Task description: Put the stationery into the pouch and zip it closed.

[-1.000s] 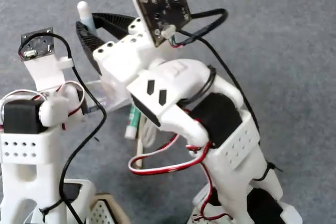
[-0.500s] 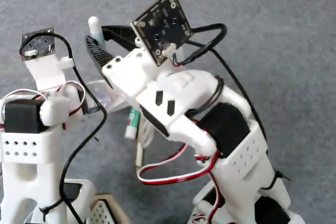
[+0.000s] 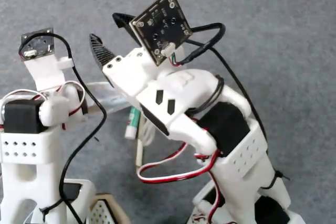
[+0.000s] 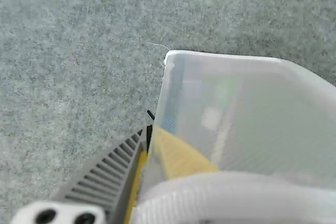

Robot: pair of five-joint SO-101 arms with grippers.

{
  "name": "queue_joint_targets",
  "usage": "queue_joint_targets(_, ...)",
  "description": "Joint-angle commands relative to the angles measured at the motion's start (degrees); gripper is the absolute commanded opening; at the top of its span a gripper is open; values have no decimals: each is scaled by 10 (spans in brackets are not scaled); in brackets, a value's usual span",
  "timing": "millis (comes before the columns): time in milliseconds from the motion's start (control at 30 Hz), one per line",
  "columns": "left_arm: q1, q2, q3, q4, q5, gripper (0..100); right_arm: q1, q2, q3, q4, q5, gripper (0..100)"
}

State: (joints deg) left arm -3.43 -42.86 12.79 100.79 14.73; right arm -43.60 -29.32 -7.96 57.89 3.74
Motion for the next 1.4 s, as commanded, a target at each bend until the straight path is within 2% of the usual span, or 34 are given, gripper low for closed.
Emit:
queue_joint_targets(0,4,-4,-7,1,6,28,5,-11,-4,1,6,181)
queue_joint_targets(300,3,-4,-24,0,6,28,16,-15,-7,3,7,181)
queue_joint_targets(633,4,-4,-124,2,7,28,171,-65,-41,21,7,181)
queue_joint_targets(800,4,-4,-113,3,8,28,195,-65,1,95,6,181)
queue_joint_targets(1033,4,-4,-73,1,8,28,169,-70,73,166,1,181)
queue_joint_targets(1367,4,-4,-73,0,8,28,-8,-118,44,195,1,181)
